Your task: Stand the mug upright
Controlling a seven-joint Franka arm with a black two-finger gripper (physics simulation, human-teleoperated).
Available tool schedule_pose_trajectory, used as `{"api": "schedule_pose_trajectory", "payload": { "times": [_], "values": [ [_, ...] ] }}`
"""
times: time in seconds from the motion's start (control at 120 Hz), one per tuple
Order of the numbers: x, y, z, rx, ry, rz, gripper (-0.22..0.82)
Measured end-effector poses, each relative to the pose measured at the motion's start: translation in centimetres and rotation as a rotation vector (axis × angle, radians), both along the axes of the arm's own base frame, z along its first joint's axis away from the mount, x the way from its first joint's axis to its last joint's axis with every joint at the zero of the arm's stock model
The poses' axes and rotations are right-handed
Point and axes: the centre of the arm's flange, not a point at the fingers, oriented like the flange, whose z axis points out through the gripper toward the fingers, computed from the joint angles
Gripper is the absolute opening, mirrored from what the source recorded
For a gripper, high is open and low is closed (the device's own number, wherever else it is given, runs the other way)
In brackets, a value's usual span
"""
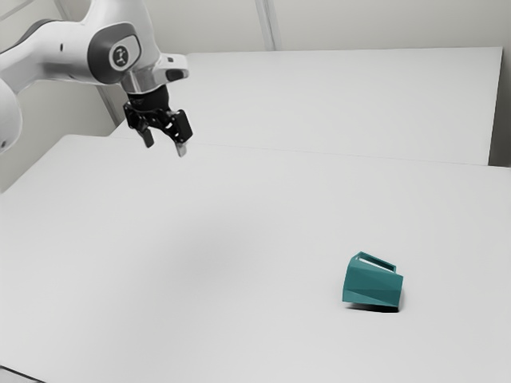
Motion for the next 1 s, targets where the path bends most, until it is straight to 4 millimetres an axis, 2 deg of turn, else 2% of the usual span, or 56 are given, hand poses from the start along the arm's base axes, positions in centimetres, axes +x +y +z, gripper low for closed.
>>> {"api": "schedule_pose_trajectory", "payload": {
  "times": [0.192, 0.317, 0.4, 0.467, 0.558, 0.708, 0.9, 1.0],
  "values": [
    [-0.1, 0.5, -0.1, -0.006, -0.007, 0.014, 0.6],
    [-0.3, 0.0, -2.5, -0.038, -0.001, 0.016, 0.6],
    [-0.2, -0.8, -3.2, -0.063, -0.015, 0.013, 0.6],
    [-0.3, -1.8, -4.4, -0.097, -0.016, 0.011, 0.6],
    [-0.6, -3.4, -7.0, -0.15, -0.011, 0.013, 0.6],
    [-0.9, -6.8, -10.1, -0.268, -0.032, 0.035, 0.6],
    [-0.6, -11.0, -12.1, -0.391, -0.082, 0.069, 0.6],
    [-1.5, -12.5, -14.5, -0.447, -0.074, 0.109, 0.6]
  ]
}}
